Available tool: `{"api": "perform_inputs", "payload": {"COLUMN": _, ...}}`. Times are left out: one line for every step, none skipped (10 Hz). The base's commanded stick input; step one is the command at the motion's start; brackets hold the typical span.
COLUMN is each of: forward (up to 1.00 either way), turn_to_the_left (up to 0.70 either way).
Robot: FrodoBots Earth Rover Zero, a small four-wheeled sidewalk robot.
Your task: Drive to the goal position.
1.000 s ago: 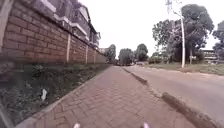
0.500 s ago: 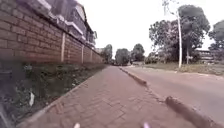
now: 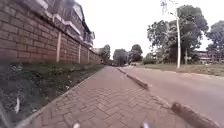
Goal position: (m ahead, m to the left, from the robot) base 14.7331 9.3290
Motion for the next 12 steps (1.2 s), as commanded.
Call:
{"api": "perform_inputs", "payload": {"forward": 0.5, "turn_to_the_left": 0.0}}
{"api": "perform_inputs", "payload": {"forward": 0.5, "turn_to_the_left": 0.0}}
{"api": "perform_inputs", "payload": {"forward": 0.5, "turn_to_the_left": 0.0}}
{"api": "perform_inputs", "payload": {"forward": 0.5, "turn_to_the_left": 0.0}}
{"api": "perform_inputs", "payload": {"forward": 0.5, "turn_to_the_left": 0.0}}
{"api": "perform_inputs", "payload": {"forward": 0.5, "turn_to_the_left": 0.0}}
{"api": "perform_inputs", "payload": {"forward": 0.5, "turn_to_the_left": 0.0}}
{"api": "perform_inputs", "payload": {"forward": 0.5, "turn_to_the_left": 0.0}}
{"api": "perform_inputs", "payload": {"forward": 0.5, "turn_to_the_left": 0.0}}
{"api": "perform_inputs", "payload": {"forward": 0.5, "turn_to_the_left": 0.0}}
{"api": "perform_inputs", "payload": {"forward": 0.5, "turn_to_the_left": 0.0}}
{"api": "perform_inputs", "payload": {"forward": 0.5, "turn_to_the_left": 0.0}}
